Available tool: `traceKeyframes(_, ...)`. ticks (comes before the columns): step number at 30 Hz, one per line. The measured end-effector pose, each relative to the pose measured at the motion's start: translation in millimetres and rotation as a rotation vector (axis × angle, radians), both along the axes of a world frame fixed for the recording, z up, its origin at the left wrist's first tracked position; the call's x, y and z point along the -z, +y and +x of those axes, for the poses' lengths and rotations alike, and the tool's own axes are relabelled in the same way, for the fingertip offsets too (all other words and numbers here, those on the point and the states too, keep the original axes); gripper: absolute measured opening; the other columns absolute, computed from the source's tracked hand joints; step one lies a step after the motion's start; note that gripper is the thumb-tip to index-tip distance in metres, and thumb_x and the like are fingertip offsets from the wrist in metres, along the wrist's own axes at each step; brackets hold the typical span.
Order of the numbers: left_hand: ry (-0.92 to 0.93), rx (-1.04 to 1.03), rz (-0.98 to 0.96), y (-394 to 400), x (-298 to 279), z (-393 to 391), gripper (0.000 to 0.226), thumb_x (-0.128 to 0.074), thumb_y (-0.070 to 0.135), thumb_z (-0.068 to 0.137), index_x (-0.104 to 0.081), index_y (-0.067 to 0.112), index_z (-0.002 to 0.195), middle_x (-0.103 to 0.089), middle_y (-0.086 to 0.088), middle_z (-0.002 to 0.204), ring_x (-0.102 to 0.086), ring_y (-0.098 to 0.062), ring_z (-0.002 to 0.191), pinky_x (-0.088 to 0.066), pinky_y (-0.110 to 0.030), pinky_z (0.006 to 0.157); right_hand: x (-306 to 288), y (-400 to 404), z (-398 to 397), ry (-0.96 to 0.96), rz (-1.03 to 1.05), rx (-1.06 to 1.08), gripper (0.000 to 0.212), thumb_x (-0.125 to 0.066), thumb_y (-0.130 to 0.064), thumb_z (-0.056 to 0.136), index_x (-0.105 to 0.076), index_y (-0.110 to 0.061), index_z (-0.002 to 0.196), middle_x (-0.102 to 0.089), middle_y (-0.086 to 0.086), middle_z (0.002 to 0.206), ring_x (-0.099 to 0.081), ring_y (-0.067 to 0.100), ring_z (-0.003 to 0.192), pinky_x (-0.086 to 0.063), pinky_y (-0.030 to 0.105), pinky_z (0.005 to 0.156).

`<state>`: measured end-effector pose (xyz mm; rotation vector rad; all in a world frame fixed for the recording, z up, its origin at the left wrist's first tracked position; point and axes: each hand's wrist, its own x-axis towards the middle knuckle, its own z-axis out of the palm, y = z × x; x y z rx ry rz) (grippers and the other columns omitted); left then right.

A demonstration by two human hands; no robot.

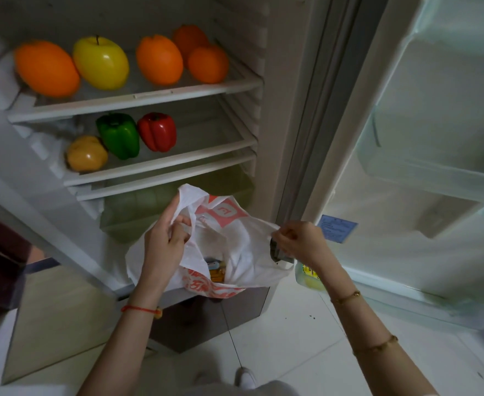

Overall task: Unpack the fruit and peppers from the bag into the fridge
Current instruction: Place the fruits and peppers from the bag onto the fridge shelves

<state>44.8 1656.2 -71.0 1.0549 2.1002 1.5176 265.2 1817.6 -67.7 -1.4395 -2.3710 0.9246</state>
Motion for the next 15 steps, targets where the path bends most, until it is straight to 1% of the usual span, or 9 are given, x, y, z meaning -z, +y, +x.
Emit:
traceKeyframes(1,0.004,-0.006,-0.003,-2,0,-1,0.053,-0.041,0.008,0.1,-0.038,0.032,0.146,-0.063,0.0,0.11,-0.062,-0.01,0.095,-0.051,-0.021,0.081,0,-4,-12,-0.006,0.0,-0.056,0.022,-0.065,-0.031,0.088,-0.071,-0.012,0.08,-0.074,0.003,0.074,-0.068,0.019,0.07,-0.054,0.029,0.073)
traceKeyframes(3,0.004,-0.018,-0.006,-6,-1,-1,0.053,-0.041,0.008,0.099,-0.038,0.032,0.147,-0.062,0.008,0.109,-0.061,-0.005,0.096,-0.051,-0.019,0.08,12,-12,-35,-0.02,-0.012,-0.156,0.014,-0.067,-0.031,0.088,-0.07,-0.018,0.083,-0.074,0.002,0.083,-0.068,0.018,0.074,-0.052,0.026,0.076)
traceKeyframes(4,0.0,-0.022,-0.003,-9,-1,-1,0.054,-0.041,0.007,0.099,-0.038,0.031,0.147,-0.062,0.01,0.109,-0.061,-0.003,0.095,-0.051,-0.017,0.079,21,-14,-46,-0.035,-0.009,-0.208,0.013,-0.067,-0.029,0.088,-0.072,-0.017,0.089,-0.074,0.003,0.089,-0.067,0.018,0.079,-0.052,0.025,0.078)
traceKeyframes(7,-0.013,-0.041,0.014,-17,-2,-3,0.054,-0.042,0.005,0.098,-0.039,0.03,0.146,-0.06,0.009,0.115,-0.061,0.001,0.095,-0.051,-0.011,0.077,60,-21,-78,-0.146,-0.042,-0.37,0.022,-0.067,-0.029,0.09,-0.069,-0.014,0.106,-0.072,0.004,0.106,-0.066,0.019,0.096,-0.051,0.027,0.089)
traceKeyframes(9,-0.016,-0.039,0.023,-22,-2,-4,0.053,-0.042,0.006,0.099,-0.039,0.029,0.146,-0.062,0.006,0.112,-0.062,-0.003,0.093,-0.052,-0.014,0.076,84,-29,-94,-0.241,-0.084,-0.487,0.026,-0.064,-0.026,0.092,-0.066,-0.012,0.113,-0.068,0.007,0.116,-0.063,0.023,0.105,-0.048,0.029,0.097)
traceKeyframes(11,-0.03,-0.038,0.02,-28,-2,-4,0.053,-0.042,0.005,0.099,-0.039,0.03,0.146,-0.064,-0.001,0.103,-0.062,-0.009,0.087,-0.052,-0.015,0.074,106,-37,-107,-0.317,-0.108,-0.565,0.032,-0.06,-0.028,0.095,-0.061,-0.011,0.122,-0.063,0.01,0.124,-0.058,0.027,0.115,-0.043,0.032,0.103)
traceKeyframes(13,-0.051,-0.041,0.022,-34,-3,-6,0.055,-0.042,0.002,0.098,-0.038,0.033,0.143,-0.063,-0.006,0.093,-0.059,-0.01,0.079,-0.049,-0.013,0.071,126,-40,-115,-0.362,-0.16,-0.621,0.034,-0.057,-0.029,0.096,-0.06,-0.014,0.126,-0.061,0.009,0.126,-0.057,0.026,0.119,-0.042,0.031,0.099)
traceKeyframes(15,-0.051,-0.045,0.007,-41,-2,-9,0.055,-0.043,0.001,0.098,-0.036,0.037,0.14,-0.061,-0.006,0.085,-0.055,-0.007,0.072,-0.047,-0.014,0.067,144,-39,-123,-0.383,-0.207,-0.683,0.033,-0.057,-0.021,0.093,-0.062,-0.019,0.126,-0.061,0.006,0.127,-0.057,0.025,0.119,-0.044,0.028,0.092)
